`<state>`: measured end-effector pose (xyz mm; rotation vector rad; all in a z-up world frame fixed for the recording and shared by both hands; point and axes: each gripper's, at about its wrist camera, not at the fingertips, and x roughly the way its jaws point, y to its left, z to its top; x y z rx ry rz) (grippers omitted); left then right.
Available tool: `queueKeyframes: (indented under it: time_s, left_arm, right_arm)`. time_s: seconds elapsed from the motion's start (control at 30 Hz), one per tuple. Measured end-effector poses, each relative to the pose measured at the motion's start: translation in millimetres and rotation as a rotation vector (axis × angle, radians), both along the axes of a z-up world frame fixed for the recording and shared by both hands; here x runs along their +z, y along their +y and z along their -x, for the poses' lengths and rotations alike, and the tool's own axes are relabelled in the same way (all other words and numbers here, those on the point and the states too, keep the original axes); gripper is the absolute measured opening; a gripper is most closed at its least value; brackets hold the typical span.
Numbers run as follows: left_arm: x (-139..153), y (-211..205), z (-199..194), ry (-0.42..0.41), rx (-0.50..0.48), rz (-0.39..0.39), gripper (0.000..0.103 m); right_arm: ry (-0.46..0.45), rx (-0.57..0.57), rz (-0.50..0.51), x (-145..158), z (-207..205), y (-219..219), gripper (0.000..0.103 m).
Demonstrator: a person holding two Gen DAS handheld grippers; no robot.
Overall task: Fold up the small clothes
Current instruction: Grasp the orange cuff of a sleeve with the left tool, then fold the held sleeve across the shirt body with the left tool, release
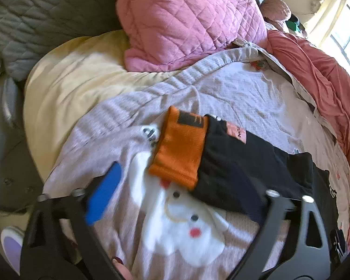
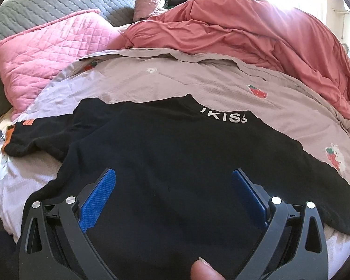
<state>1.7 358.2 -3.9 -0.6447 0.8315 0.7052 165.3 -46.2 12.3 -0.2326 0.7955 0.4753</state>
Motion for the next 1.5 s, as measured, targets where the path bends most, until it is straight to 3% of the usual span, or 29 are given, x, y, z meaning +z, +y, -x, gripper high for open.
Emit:
queueKeyframes:
  time_s: [0.03, 0.1, 0.17, 0.3, 0.4, 0.47, 0.53, 0.57, 0.6, 0.7, 0.77, 0.87, 1.07, 1.17, 1.33, 1.4, 1.5]
  left_arm:
    - [-0.7, -0.7, -3.9, -0.007, -0.010, -0.003, 0.069]
    - [-5.2, 1.4, -13.4, -0.007, -0.032, 0.001, 0.052]
    - [-9.3, 2.3, -24.3, 0.012, -0.040, -0.004, 0.047]
    - [-16.9, 8.8, -35.5, 0.065, 0.021, -0.057, 0.047]
    - [-25.9, 17.8, -33.9, 0.053, 0.054, -0.033, 0.052]
    - [-31.4, 18.7, -33.7, 0.033, 0.043, -0.035, 0.049]
    - [-32.4, 17.7, -34.0, 0.014, 0.021, -0.046, 0.037]
    - [-32.3, 16.4, -33.9, -0.007, 0.001, -0.051, 0.024]
    - [-32.2, 14.5, -34.3, -0.033, -0.022, -0.049, 0.017]
    - [-21.6, 3.8, -33.1, -0.053, -0.053, -0.104, 0.012]
    - [-3.6, -2.3, -21.7, -0.100, -0.050, -0.139, 0.012]
    - [10.9, -7.3, -9.2, -0.088, -0.033, -0.209, 0.012]
    - [-28.2, 11.1, -19.8, 0.018, -0.022, -0.126, 0.018]
    - [-21.3, 8.1, -17.2, 0.016, -0.017, -0.156, 0.024]
    - [3.0, -3.8, -9.1, -0.008, -0.009, -0.246, 0.029]
    - [18.6, -14.0, -4.6, -0.034, -0.018, -0.286, 0.043]
    - [38.1, -37.2, -4.6, -0.081, -0.062, -0.313, 0.050]
  right_arm:
    - [0.001, 0.000, 0.000, -0.3, -1.7, 1.4, 0.099]
    - [0.002, 0.000, 0.004, -0.4, -3.1, 3.1, 0.099]
    - [0.007, 0.010, 0.004, 0.1, -7.8, 9.5, 0.099]
    - [0.016, 0.054, -0.004, 2.0, -15.0, 28.2, 0.099]
    - [0.036, 0.087, 0.000, -0.1, -20.5, 46.3, 0.099]
    - [0.049, 0.095, 0.017, -4.8, -24.7, 60.1, 0.099]
    - [0.062, 0.099, 0.039, -10.9, -27.8, 72.8, 0.099]
    - [0.065, 0.101, 0.046, -12.8, -28.3, 77.0, 0.099]
    - [0.070, 0.104, 0.050, -14.5, -28.7, 81.0, 0.099]
    - [0.077, 0.103, 0.048, -14.7, -29.3, 87.8, 0.099]
    - [0.075, 0.099, 0.034, -11.8, -29.6, 89.0, 0.099]
    - [0.078, 0.093, 0.034, -12.8, -30.7, 91.5, 0.099]
    - [0.125, 0.079, 0.137, -33.0, -35.2, 98.5, 0.099]
    - [0.145, 0.080, 0.105, -29.2, -32.0, 85.5, 0.099]
    - [0.114, 0.088, 0.003, -2.4, -9.7, 30.3, 0.099]
    - [0.103, 0.070, -0.018, 5.2, 1.6, -4.6, 0.099]
    - [0.090, 0.014, -0.018, 11.0, 15.2, -56.5, 0.099]
